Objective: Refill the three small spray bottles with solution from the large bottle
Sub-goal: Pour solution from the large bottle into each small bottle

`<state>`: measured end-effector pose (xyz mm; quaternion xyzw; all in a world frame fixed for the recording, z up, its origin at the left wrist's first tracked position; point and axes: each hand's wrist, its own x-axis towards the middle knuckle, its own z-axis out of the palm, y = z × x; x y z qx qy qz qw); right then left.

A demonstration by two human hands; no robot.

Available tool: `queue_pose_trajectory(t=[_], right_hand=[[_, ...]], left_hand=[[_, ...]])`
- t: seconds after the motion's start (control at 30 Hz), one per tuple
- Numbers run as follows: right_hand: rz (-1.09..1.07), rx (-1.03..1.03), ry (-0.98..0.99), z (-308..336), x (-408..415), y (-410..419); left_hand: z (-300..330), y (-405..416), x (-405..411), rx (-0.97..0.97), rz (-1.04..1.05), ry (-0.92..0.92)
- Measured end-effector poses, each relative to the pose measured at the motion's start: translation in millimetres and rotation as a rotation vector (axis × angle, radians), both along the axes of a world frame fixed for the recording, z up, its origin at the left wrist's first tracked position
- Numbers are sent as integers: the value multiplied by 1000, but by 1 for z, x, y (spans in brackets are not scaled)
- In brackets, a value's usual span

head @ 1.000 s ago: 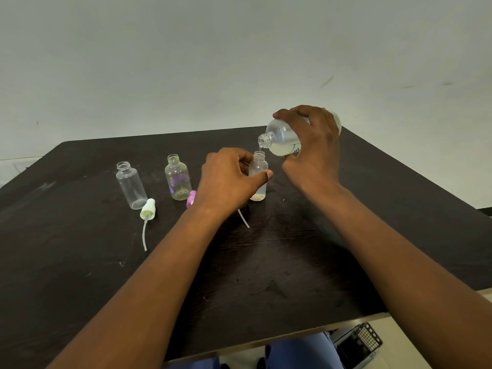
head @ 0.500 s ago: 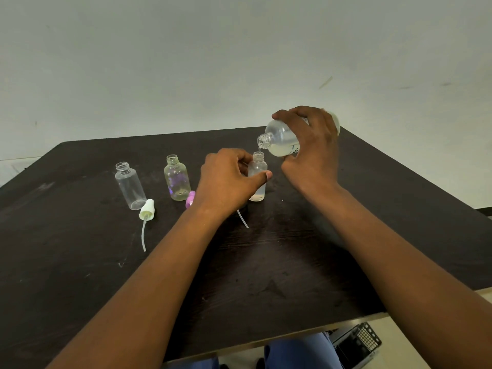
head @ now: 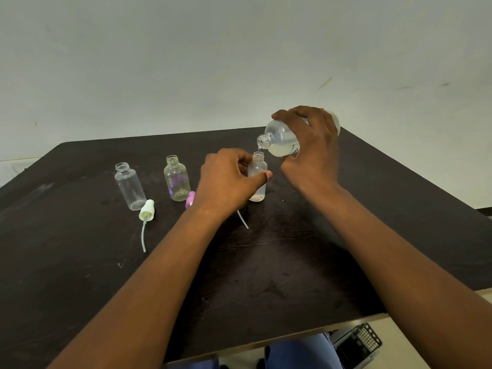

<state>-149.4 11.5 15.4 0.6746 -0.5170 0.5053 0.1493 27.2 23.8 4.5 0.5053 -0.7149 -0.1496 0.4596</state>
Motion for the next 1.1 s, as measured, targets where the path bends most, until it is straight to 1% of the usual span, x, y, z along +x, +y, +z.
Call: queue_pose_trajectory(t=[1.1], right_hand=[[-1, -24, 4, -1, 2, 1]], left_hand=[[0, 0, 0, 11, 0, 11]])
